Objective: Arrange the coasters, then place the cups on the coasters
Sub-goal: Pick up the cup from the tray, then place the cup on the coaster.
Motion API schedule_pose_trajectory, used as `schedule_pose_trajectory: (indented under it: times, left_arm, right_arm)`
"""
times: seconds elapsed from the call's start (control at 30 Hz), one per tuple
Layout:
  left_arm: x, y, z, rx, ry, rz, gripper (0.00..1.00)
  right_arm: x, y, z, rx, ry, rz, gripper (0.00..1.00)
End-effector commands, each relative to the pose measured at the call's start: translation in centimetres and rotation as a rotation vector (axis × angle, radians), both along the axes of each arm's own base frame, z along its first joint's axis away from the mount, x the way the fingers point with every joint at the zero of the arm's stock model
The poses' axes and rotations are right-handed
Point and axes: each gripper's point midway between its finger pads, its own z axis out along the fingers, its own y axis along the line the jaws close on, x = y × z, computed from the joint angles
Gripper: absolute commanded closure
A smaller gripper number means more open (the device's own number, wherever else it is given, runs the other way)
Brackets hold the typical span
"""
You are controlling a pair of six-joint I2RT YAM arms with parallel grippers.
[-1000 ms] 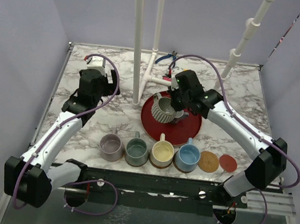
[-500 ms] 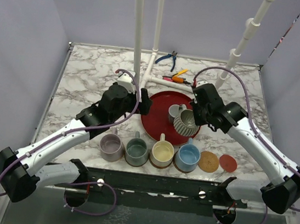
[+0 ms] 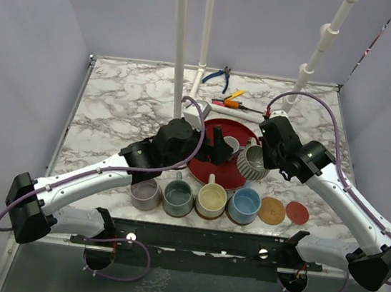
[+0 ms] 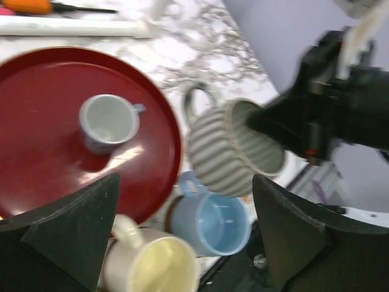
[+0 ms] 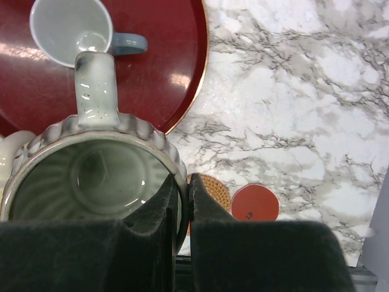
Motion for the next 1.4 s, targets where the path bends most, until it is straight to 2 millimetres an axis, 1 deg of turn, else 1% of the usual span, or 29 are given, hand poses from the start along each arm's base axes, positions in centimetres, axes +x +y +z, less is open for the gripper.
schedule_pose_trajectory:
  times: [0.0,0.07,0.17,0.3,0.47,0.57,0.67,0.73,0.83,0.97,1.13,1.17,1.37]
  left_arm:
    - [-1.5,-4.9,2.1,-0.108,0.043,0.007,0.10]
    - [-1.7,-6.5,1.5,-0.100,0.057,0.017,0.10]
    - [-1.3,-8.1,0.5,-0.090,0.078,0.045,0.10]
    - [0.1,-8.8,-1.0,-0.020,0.058,0.108,0.13]
    - [1.9,-9.0,-2.4,0.080,0.031,0.185,0.20]
    - [2.5,-9.4,-3.3,0.116,0.021,0.197,0.32]
    - [2.9,-9.4,-4.3,0.172,0.021,0.208,0.46]
    - [3.0,-9.5,-4.7,0.195,0.018,0.210,0.55]
    - [3.0,-9.6,-4.7,0.219,0.001,0.216,0.66]
    - [3.0,-9.9,-4.8,0.248,-0.012,0.216,0.78]
    - [2.9,-10.4,-5.0,0.266,-0.016,0.210,0.98]
    - [3.0,-10.4,-5.0,0.269,-0.017,0.213,1.00]
    - [3.0,-10.0,-4.8,0.275,-0.023,0.226,1.00]
  right_arm:
    - [1.2,-1.2,1.9,-0.007,-0.099,-0.119,1.00]
    - [1.5,-1.2,2.1,-0.005,-0.114,-0.128,1.00]
    - [1.9,-1.2,2.4,0.003,-0.140,-0.132,1.00]
    - [2.2,-0.7,2.3,0.027,-0.157,-0.121,1.00]
    - [2.2,-0.4,1.4,0.038,-0.161,-0.102,0.99]
    - [2.2,-0.5,1.2,0.038,-0.172,-0.101,1.00]
    - [2.3,-0.6,1.4,0.039,-0.185,-0.097,1.00]
    - [2.3,-0.3,1.3,0.050,-0.186,-0.080,1.00]
    - [2.4,-0.1,1.0,0.052,-0.185,-0.067,0.99]
    - [2.4,0.3,1.0,0.069,-0.183,-0.060,0.99]
    - [2.3,1.0,0.6,0.098,-0.165,-0.046,0.99]
    - [2.4,1.1,0.6,0.104,-0.164,-0.047,0.99]
    - [2.3,2.2,0.4,0.153,-0.153,-0.022,0.98]
